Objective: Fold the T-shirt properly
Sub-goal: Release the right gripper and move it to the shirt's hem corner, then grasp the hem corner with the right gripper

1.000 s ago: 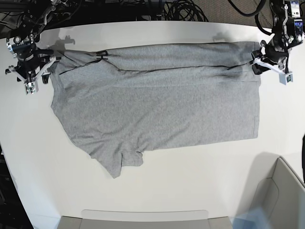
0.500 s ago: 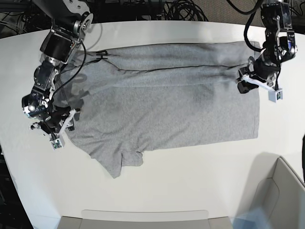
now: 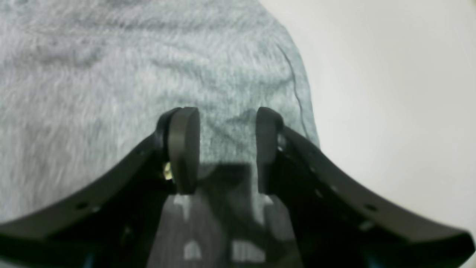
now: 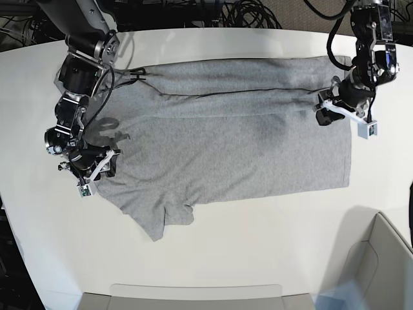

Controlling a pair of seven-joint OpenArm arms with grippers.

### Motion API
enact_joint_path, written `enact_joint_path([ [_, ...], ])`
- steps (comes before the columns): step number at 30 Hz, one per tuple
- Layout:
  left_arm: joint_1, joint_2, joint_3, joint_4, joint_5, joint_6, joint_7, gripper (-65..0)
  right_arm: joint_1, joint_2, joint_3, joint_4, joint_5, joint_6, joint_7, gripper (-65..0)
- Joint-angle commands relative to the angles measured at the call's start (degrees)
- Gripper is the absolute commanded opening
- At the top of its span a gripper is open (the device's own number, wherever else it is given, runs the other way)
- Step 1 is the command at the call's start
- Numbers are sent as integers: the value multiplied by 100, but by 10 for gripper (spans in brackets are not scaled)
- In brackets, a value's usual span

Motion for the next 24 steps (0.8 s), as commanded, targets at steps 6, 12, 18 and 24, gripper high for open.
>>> enact_joint_path([
  [6,-31,-87,-80,94,-43,-6,-81,-387,-1006,-99,4,1280,-321,639,-1387,-396],
  [12,-40,-87,-45,94,-43,-6,-90,-387,-1410,-363,4,2387,-321,639,-1685,-396],
  [18,-40,-87,-36,94,-35,-6,-90,-387,-865,-530,-31,3047,-49,639,-1685,-396],
  [24,-31,-87,-36,94,-35,-6,-90,-387,515,-407,-49,1904,-40,639,-1721,-393],
])
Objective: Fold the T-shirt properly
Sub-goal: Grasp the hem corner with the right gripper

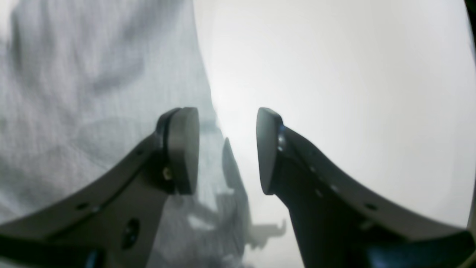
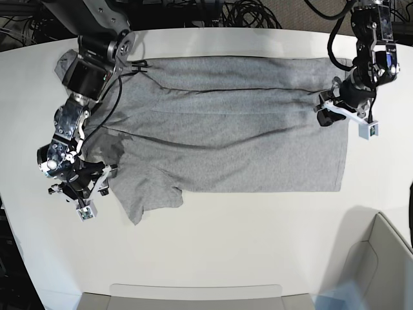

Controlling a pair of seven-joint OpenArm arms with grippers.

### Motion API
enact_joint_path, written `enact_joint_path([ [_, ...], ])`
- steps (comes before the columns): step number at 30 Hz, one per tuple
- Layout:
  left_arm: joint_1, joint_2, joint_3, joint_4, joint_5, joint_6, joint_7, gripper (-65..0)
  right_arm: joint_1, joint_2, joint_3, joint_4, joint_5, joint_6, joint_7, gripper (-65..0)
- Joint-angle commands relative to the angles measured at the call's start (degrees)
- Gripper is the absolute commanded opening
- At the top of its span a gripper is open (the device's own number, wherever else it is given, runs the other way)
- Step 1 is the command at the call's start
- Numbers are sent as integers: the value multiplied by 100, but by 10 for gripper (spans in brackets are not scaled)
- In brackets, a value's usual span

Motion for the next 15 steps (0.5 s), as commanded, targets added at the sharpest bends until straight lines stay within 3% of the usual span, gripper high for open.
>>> enact_joint_path([
  [1,-11,-82,-28,96,-39,-6,-90,-387,293,147,-12,-192,-56,89,67,-393],
  [7,7,-82,-28,96,-39,-6,-90,-387,1454,454,-38,-2231,-196,89,217,-393],
  [11,-2,-56,-28,96,-57,-6,-90,-387,1568,533,-29,-3031,-196,49,1228,-394],
  [13,-11,5,-28,96,-48,-6,-81,-387,1542,569,-73,-3356,-232,-294,1711,-395],
  [15,-20,5,-28,96,-48,-6,-81,-387,1594,604,-73,-3875,-240,-320,2037,-395],
])
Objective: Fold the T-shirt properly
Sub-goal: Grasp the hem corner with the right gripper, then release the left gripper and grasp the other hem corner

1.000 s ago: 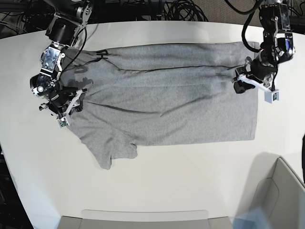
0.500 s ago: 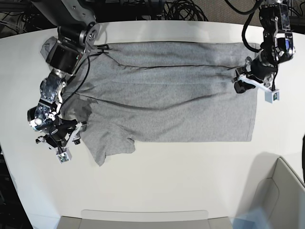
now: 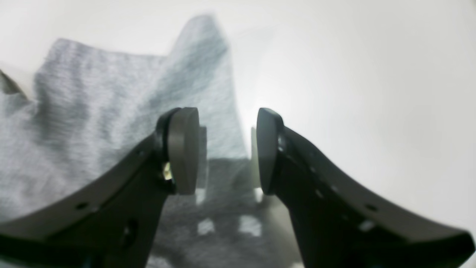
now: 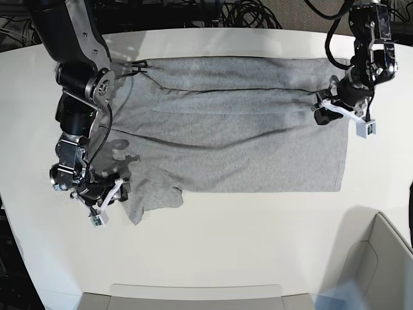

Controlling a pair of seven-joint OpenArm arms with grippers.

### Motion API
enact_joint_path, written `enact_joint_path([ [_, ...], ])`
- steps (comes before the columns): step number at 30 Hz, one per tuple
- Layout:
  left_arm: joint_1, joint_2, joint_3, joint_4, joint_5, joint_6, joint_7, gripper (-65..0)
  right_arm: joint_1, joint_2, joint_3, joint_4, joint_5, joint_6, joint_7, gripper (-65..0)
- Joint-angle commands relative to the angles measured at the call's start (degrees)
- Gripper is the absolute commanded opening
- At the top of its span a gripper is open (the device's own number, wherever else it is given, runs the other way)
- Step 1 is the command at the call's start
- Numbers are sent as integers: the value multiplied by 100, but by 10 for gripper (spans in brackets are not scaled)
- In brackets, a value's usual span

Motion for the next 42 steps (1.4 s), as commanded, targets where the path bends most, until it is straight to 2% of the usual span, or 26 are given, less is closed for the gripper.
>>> enact_joint_path([
  [1,-37,-86,-34,96,-46,-6,-79,-387,255,114,-8,-132,96,-12,247,-395],
  [4,-46,-69,-34,96,-46,-6,-79,-387,422,211,36,-774,140,-197,678,-395],
  [7,-46,-69,-34,96,-46,-6,-79,-387,404,299,19,-1082,114,-882,1232,-395],
  [8,-46,-69,-34,96,-46,-6,-79,-387,386,308,10,-1091,105,-1005,1346,-395],
  [19,-55,-69,-34,96,-46,-6,-79,-387,571,308,-8,-1020,96,-961,1434,-395],
  [24,-55,-69,-34,96,-46,-6,-79,-387,668,299,-122,-1908,-53,-953,1434,-395],
  [28,-116,-69,-34,96,-46,-6,-79,-387,615,106,-421,-2110,-150,-961,1434,-395],
  [33,-521,-77,-60,26,-37,-6,-123,-385,606,53,-438,-2119,-176,-944,1408,-395],
  [37,-1426,-157,-25,-634,-37,-32,-123,-384,606,53,-447,-2119,-185,-935,1399,-395],
  [38,-1690,-165,-25,-915,-37,-120,-123,-383,606,53,-447,-2119,-185,-935,1399,-395],
  [42,-2824,-253,-69,-2506,-28,-1105,-141,-383,597,53,-447,-2119,-194,-935,1399,-395],
])
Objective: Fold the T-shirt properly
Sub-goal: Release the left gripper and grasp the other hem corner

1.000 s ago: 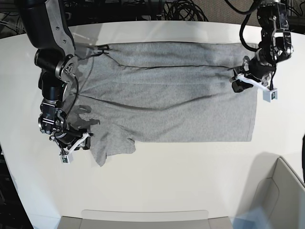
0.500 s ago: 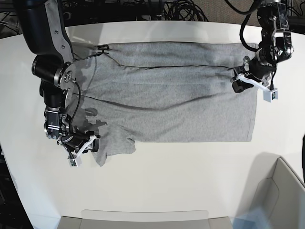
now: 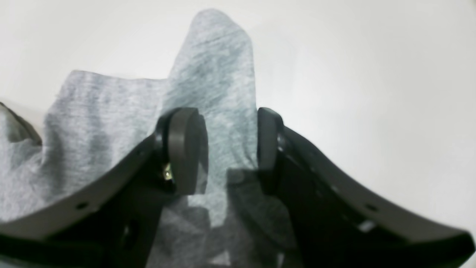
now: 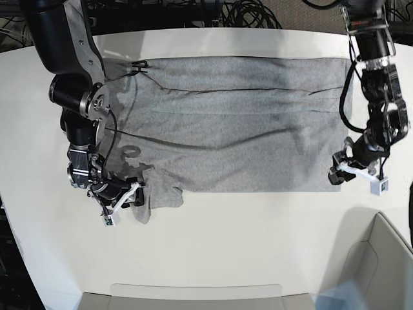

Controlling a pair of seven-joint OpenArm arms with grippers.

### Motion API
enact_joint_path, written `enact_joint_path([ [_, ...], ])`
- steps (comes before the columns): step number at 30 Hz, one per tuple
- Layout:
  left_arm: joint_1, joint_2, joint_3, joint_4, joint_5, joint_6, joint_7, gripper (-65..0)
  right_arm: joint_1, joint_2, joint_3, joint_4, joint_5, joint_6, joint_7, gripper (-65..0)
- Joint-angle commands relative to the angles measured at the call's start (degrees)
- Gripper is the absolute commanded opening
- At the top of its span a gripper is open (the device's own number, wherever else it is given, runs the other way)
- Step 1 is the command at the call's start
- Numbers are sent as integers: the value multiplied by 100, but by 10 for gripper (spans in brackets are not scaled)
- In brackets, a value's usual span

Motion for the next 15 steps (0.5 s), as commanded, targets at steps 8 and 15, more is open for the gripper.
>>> enact_joint_path([
  [8,-1362,-280,410,-1881,1280,-768,-776,-366,16,51,-17,-25,-194,-15,-374,-395],
  [15,-2215,-254,1051,-4105,2045,-1173,-1919,-361,16,104,-17,-25,-194,-15,-374,-395],
])
